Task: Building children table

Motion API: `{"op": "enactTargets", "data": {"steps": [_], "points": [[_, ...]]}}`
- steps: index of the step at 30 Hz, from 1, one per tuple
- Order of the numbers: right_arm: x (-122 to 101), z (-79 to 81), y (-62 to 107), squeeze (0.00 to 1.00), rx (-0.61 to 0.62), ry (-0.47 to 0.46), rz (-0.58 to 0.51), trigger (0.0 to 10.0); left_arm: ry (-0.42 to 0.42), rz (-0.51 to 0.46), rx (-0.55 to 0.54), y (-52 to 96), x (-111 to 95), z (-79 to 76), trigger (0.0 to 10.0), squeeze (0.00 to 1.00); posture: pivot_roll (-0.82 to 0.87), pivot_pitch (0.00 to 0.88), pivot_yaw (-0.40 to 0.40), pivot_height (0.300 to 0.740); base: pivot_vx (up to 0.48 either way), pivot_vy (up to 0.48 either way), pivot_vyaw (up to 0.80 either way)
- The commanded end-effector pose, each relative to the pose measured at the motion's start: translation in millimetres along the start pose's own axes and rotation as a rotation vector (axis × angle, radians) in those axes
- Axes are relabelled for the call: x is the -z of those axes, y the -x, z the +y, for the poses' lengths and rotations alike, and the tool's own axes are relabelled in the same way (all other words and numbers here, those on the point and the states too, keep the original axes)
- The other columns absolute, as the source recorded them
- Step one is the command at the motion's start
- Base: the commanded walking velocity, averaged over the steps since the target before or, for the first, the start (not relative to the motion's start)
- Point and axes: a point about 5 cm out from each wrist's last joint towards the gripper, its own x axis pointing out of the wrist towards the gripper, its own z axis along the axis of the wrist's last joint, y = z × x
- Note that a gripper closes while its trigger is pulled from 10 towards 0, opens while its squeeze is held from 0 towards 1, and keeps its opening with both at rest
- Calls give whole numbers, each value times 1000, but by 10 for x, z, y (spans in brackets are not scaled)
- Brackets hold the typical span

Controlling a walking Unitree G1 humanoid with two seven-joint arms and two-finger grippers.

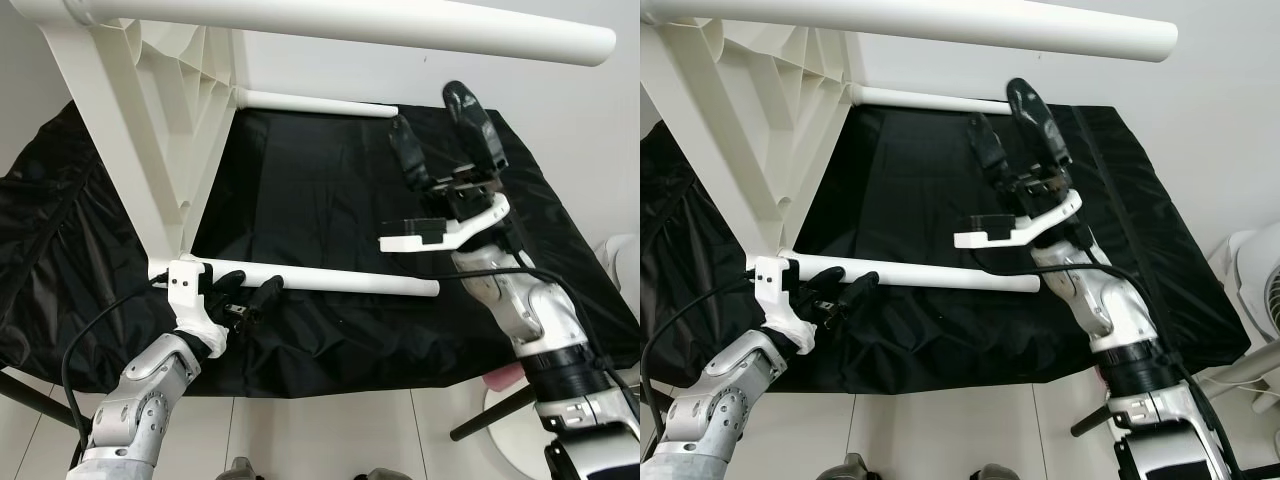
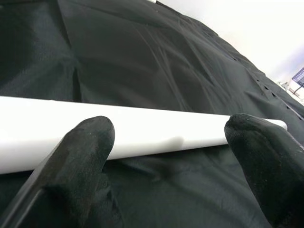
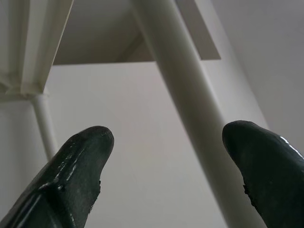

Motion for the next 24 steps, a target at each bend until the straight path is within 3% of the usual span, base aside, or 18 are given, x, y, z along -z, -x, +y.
{"op": "enactTargets", "data": {"steps": [1, 5, 6, 10, 16, 18, 24], "points": [[-79, -52, -117, 0, 38, -35, -56, 10000, -6, 7, -4, -20, 21, 14, 10000, 0, 90, 17, 6, 740, 0, 0, 0], [-102, -105, -201, 0, 56, -50, -81, 10000, -4, 5, -6, -28, 25, 11, 10000, 0, 86, 19, 6, 740, 0, 0, 0], [-102, -165, -310, 0, 71, -82, -96, 10000, -6, 5, -5, -36, 29, 6, 10000, 0, 86, 21, 3, 740, 0, 0, 0], [-82, -219, -438, 0, 72, -143, -91, 10000, -10, 3, -5, -42, 27, 6, 10000, 0, 85, 24, 1, 740, 0, 0, 0], [-104, -234, -539, 0, 18, -200, -103, 10000, -12, 0, -8, -44, 24, 7, 10000, 0, 83, 25, 2, 740, 0, 0, 0], [-95, -237, -638, 0, -74, -275, -79, 10000, -11, -3, -10, -43, 22, 7, 10000, 0, 79, 32, -1, 740, 0, 0, 0], [-97, -255, -713, 0, -134, -295, -80, 10000, -11, -3, -11, -40, 21, 8, 10000, 0, 75, 39, 1, 740, 0, 0, 0]]}}
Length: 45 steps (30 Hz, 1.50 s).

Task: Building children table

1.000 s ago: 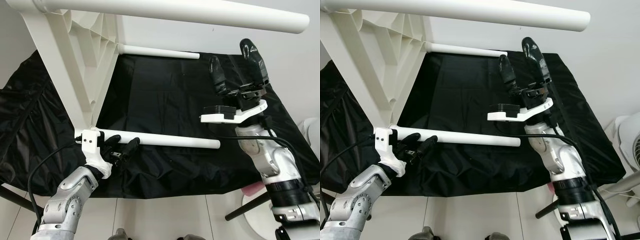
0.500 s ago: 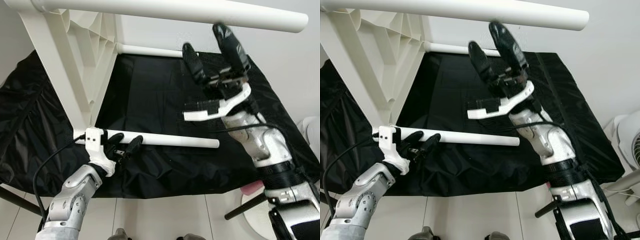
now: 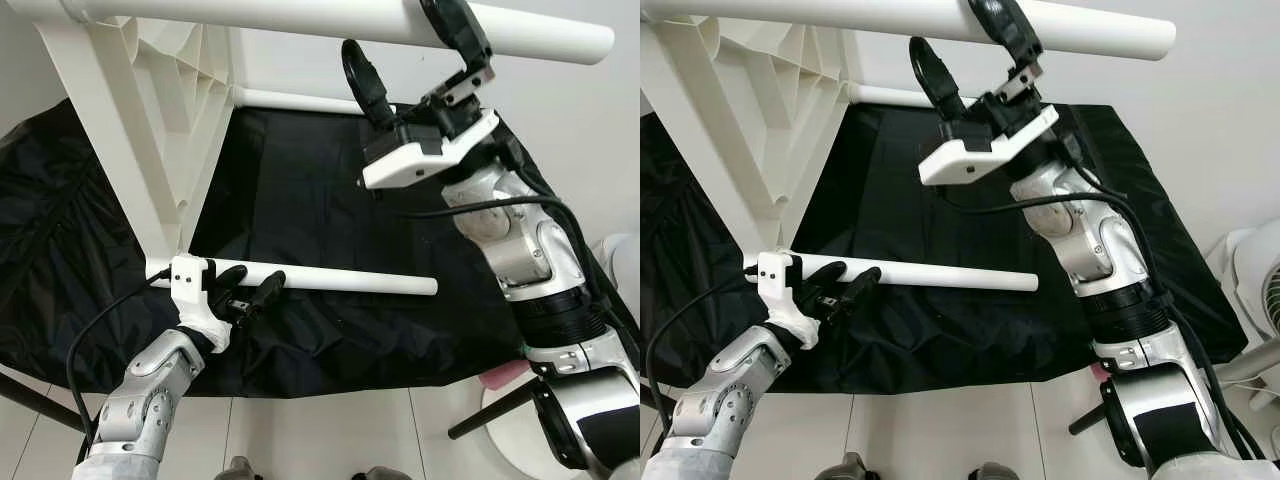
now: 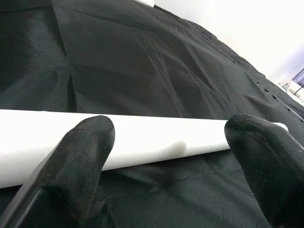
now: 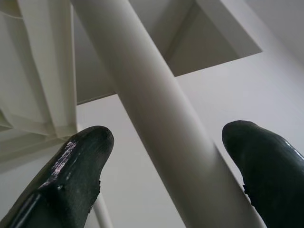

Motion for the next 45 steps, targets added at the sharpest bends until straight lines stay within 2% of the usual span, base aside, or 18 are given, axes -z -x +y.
{"op": "enactTargets", "data": {"steps": [1, 8, 12, 14, 15, 16, 17, 22, 23, 25, 28, 31, 37, 38, 41, 42, 44, 45], "points": [[-31, -56, -114, 0, -46, -18, -9, 10000, 8, 13, -8, 0, 32, 10, 10000, 0, 75, 40, -2, 740, 0, 0, 0], [-17, -67, -246, 0, -126, 10, 11, 10000, 9, 14, -10, 8, 40, 14, 10000, 0, 72, 45, -3, 740, 0, 0, 0], [31, -64, -375, 0, -175, 15, 102, 10000, 39, 64, -24, 38, 97, 9, 10000, 0, 73, 45, -7, 740, 0, 0, 0], [34, -62, -377, 0, -181, 12, 111, 10000, 43, 73, -29, 41, 105, 11, 10000, 0, 73, 45, -7, 740, 0, 0, 0], [43, -52, -369, 0, -193, 2, 126, 8235, 61, 89, -52, 54, 125, 14, 10000, 0, 77, 45, -10, 740, 0, 0, 0], [48, -48, -363, 0, -201, -3, 134, 8235, 73, 98, -66, 63, 137, 14, 10000, 0, 77, 45, -12, 740, 0, 0, 0], [56, -38, -344, 0, -217, -3, 144, 0, 83, 112, -84, 80, 150, 11, 10000, 0, 80, 48, -12, 740, 0, 0, 0], [73, -29, -297, 0, -225, 0, 174, 0, 93, 125, -129, 124, 155, 19, 10000, 0, 85, 53, -16, 740, 0, 0, 0], [79, -26, -266, 0, -206, -14, 212, 0, 116, 132, -182, 137, 145, 74, 10000, 0, 92, 57, -22, 740, 0, 0, 0], [78, -23, -251, 0, -196, -22, 229, 0, 133, 134, -208, 135, 139, 107, 10000, 0, 92, 57, -22, 740, 0, 0, 0], [65, -16, -236, 0, -179, -38, 245, 0, 156, 108, -242, 114, 100, 152, 10000, 0, 92, 60, -23, 740, 0, 0, 0], [20, -3, -206, 0, -145, -86, 281, 0, 222, 45, -297, 38, -20, 222, 10000, 0, 91, 62, -25, 740, 0, 0, 0], [-7, -5, -194, 0, -125, -112, 296, 0, 249, 12, -307, -10, -101, 242, 10000, 0, 90, 63, -24, 740, 0, 0, 0], [-31, -60, -187, 0, -73, -149, 317, 0, 275, -33, -327, -134, -231, 298, 10000, 0, 80, 62, -11, 740, 0, 0, 0], [-43, -118, -183, 0, -30, -172, 332, 0, 297, -59, -359, -232, -319, 356, 10000, 0, 75, 61, -9, 740, 0, 0, 0], [-44, -249, -177, 0, 42, -205, 351, 0, 337, -82, -425, -350, -397, 445, 10000, 0, 62, 62, 1, 740, 0, 0, 0], [-44, -249, -177, 0, 42, -205, 351, 0, 337, -82, -425, -350, -397, 445, 10000, 0, 62, 62, 1, 740, 0, 0, 0], [-37, -308, -169, 0, 71, -220, 360, 0, 374, -88, -471, -380, -406, 484, 10000, 0, 64, 62, 1, 740, 0, 0, 0]]}}
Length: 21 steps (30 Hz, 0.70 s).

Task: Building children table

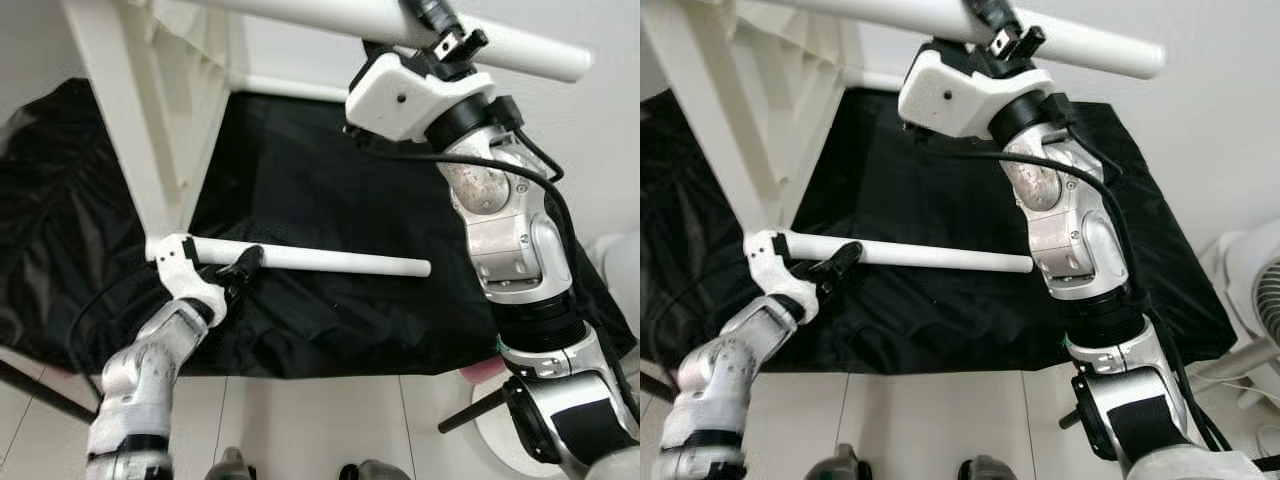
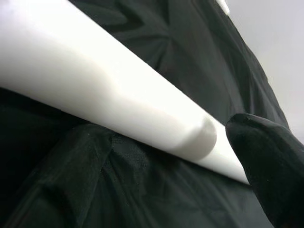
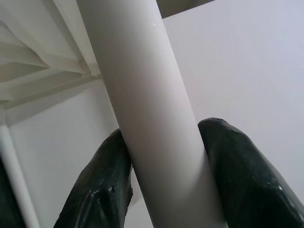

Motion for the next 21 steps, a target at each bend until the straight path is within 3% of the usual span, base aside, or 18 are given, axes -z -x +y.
{"op": "enactTargets", "data": {"steps": [1, 6, 8, 11, 12, 15, 16, 18, 19, 20, 21], "points": [[-66, -228, 66, 0, 155, -200, -18, 0, 37, -129, -138, -91, -279, 14, 10000, 0, 63, 63, 3, 740, 0, 0, 0], [-64, -288, 94, 0, 186, -221, -8, 0, 64, -147, -179, -139, -319, 0, 10000, 0, 63, 65, 2, 740, 0, 0, 0], [-37, -370, 126, 0, 224, -243, 15, 0, 146, -175, -169, -208, -384, -92, 10000, 0, 58, 67, 6, 740, 0, 0, 0], [-25, -399, 138, 0, 236, -250, 26, 0, 169, -179, -162, -238, -409, -141, 10000, 0, 58, 69, 9, 740, 0, 0, 0], [-7, -428, 153, 0, 254, -265, 38, 0, 165, -177, -152, -266, -426, -196, 4588, 0, 58, 69, 9, 740, 0, 0, 0], [6, -453, 173, 0, 271, -284, 58, 0, 146, -166, -147, -301, -441, -245, 4588, 0, 58, 69, 9, 740, 0, 0, 0], [15, -467, 180, 0, 273, -281, 66, 0, 130, -176, -149, -316, -465, -256, 196, 0, 53, 69, 18, 740, 0, 0, 0], [69, -519, 205, 0, 297, -327, 94, 0, 94, -183, -123, -338, -524, -315, 0, 0, 53, 70, 21, 740, 0, 0, 0], [167, -671, 257, 0, 376, -384, 136, 0, 65, -252, -62, -318, -762, -407, 0, 0, 49, 75, 24, 740, 0, 0, 0], [167, -671, 257, 0, 376, -384, 136, 0, 65, -252, -62, -318, -762, -407, 0, 0, 49, 75, 24, 740, 0, 0, 0], [254, -798, 316, 0, 441, -425, 174, 0, -8, -326, 7, -269, -1027, -512, 0, 0, 49, 77, 26, 740, 0, 0, 0]]}}
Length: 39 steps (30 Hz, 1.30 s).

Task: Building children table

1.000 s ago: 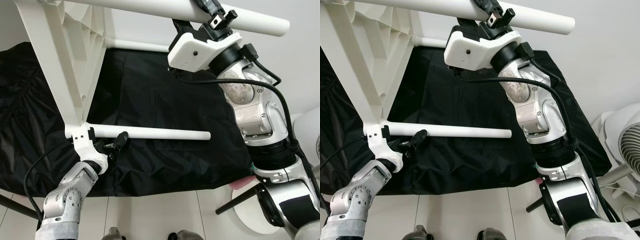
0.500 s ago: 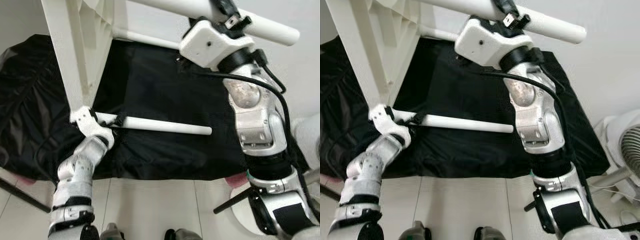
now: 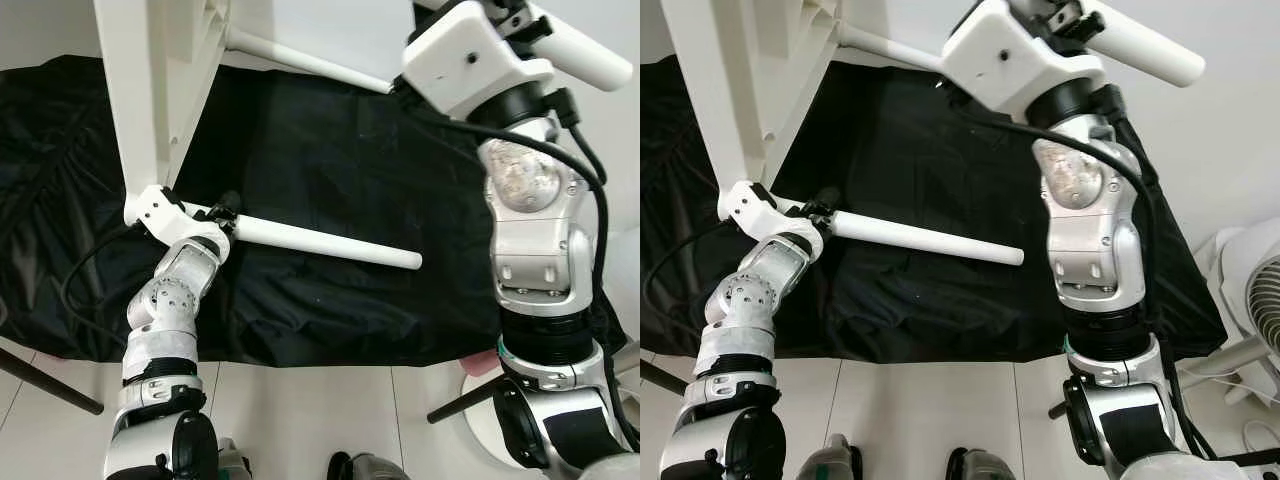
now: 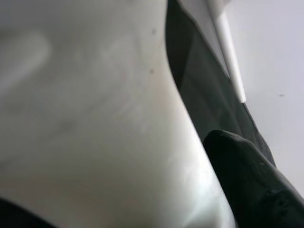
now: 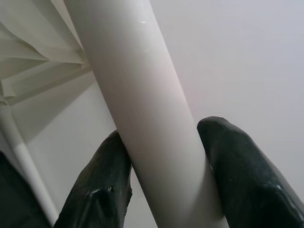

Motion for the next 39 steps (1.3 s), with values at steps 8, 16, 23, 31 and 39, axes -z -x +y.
{"op": "enactTargets", "data": {"steps": [8, 16, 23, 31, 39], "points": [[160, -682, 294, 0, 356, -187, 93, 0, -125, -394, 673, 483, -1365, -912, 0, 0, 56, 92, 13, 740, 0, 0, 0], [465, -604, 628, 0, 436, -287, 265, 0, -175, -463, 928, 778, -1585, -1363, 0, 0, 67, 109, -6, 740, 0, 0, 0], [1349, 84, 1582, 0, 512, -616, 703, 0, -460, -223, 1032, 751, -1098, -1624, 0, 0, 65, 115, 5, 740, 0, 0, 0], [1415, 494, 1728, 0, 451, -775, 760, 10000, -635, -91, 993, 660, -786, -1601, 10000, 0, 67, 113, 19, 740, 0, 0, 0], [1398, 534, 1708, 1000, 423, -827, 728, 10000, -639, -70, 974, 638, -785, -1554, 10000, 1000, 68, 115, 15, 740, 0, 0, 0]]}}
